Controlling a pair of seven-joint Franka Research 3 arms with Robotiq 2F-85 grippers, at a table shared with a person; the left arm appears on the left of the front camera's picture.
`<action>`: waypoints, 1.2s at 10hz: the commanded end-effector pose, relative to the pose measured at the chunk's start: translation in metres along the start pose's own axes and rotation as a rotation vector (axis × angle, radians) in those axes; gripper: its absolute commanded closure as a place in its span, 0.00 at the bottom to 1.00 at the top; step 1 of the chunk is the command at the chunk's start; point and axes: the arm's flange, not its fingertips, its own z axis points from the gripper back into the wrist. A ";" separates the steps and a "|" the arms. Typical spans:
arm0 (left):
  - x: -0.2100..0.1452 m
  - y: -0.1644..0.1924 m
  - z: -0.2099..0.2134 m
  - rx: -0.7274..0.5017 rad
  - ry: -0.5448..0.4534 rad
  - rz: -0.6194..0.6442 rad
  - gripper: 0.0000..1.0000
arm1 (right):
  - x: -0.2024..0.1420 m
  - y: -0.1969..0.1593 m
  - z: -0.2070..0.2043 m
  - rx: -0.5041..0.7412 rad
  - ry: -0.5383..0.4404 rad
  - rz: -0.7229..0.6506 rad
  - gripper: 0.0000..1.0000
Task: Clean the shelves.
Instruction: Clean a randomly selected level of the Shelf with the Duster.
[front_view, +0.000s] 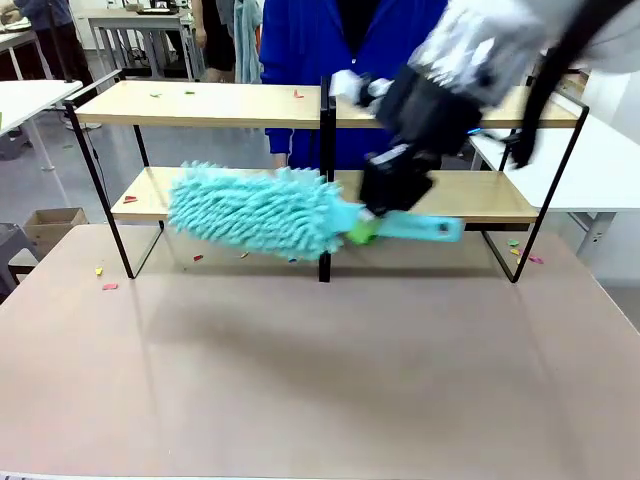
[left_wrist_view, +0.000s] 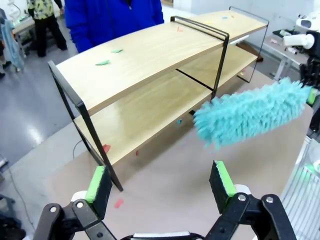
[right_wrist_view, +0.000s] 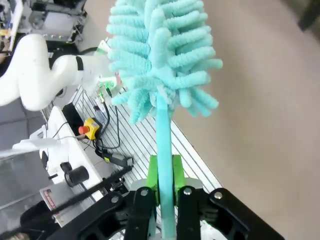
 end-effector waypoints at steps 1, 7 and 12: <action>-0.001 0.001 -0.001 -0.010 -0.009 -0.006 0.00 | -0.033 -0.014 0.043 -0.001 -0.169 0.080 0.88; -0.001 0.001 -0.001 -0.010 -0.009 -0.006 0.00 | -0.084 -0.030 0.099 0.077 -0.676 0.213 0.88; -0.001 0.001 -0.001 -0.010 -0.009 -0.006 0.00 | -0.084 -0.028 0.110 0.054 -0.601 0.201 0.88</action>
